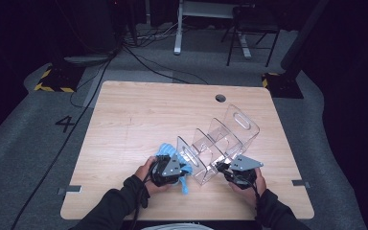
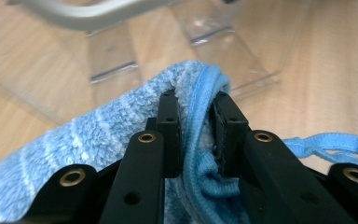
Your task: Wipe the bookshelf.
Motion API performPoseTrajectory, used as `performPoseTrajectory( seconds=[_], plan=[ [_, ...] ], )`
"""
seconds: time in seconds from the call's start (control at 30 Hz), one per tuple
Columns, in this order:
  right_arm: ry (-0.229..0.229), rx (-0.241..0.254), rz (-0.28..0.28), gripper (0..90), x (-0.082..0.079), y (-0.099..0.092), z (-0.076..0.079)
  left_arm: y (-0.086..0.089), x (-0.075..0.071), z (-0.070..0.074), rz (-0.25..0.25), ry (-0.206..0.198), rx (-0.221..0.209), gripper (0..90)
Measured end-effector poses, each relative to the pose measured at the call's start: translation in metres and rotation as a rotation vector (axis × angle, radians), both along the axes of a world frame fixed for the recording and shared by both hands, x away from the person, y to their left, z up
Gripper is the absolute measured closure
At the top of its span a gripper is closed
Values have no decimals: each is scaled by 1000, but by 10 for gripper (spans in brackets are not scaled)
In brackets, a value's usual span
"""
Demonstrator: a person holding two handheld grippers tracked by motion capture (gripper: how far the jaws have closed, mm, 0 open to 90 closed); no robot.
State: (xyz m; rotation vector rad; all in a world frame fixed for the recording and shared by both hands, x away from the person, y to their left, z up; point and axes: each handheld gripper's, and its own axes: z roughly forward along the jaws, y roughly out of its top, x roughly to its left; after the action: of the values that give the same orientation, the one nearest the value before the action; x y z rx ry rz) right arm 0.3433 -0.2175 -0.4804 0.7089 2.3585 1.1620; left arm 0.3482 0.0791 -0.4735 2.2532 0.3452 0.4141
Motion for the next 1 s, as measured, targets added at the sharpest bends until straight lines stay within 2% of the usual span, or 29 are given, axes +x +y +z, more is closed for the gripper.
performPoseTrajectory(
  seconds=[0.13,0.23,0.37,0.43,0.53,0.63,0.67,0.7,0.73,0.9,1.0],
  plan=[
    [2,1,0,821,0,1,0,12,7,10,91,-24,-60,758],
    [2,2,1,820,0,1,0,21,13,19,160,-33,-137,757],
    [1,3,-1,819,0,2,0,25,14,31,206,-58,-203,756],
    [2,2,-2,818,0,2,0,25,10,39,199,-88,-235,757],
    [1,2,-3,818,0,2,0,24,3,48,174,-110,-276,758],
    [0,3,-4,818,0,2,0,17,-9,56,132,-152,-277,758],
    [0,3,-4,818,0,2,0,17,-9,56,132,-152,-277,758],
    [0,3,-5,818,0,2,0,11,-17,59,96,-170,-274,758],
    [0,2,-5,818,0,2,0,9,-20,60,81,-180,-266,758],
    [-1,1,-7,819,0,2,0,-7,-37,60,-16,-174,-246,757],
    [-2,-2,-13,820,0,2,0,-11,-39,57,-39,-164,-243,757]
  ],
)
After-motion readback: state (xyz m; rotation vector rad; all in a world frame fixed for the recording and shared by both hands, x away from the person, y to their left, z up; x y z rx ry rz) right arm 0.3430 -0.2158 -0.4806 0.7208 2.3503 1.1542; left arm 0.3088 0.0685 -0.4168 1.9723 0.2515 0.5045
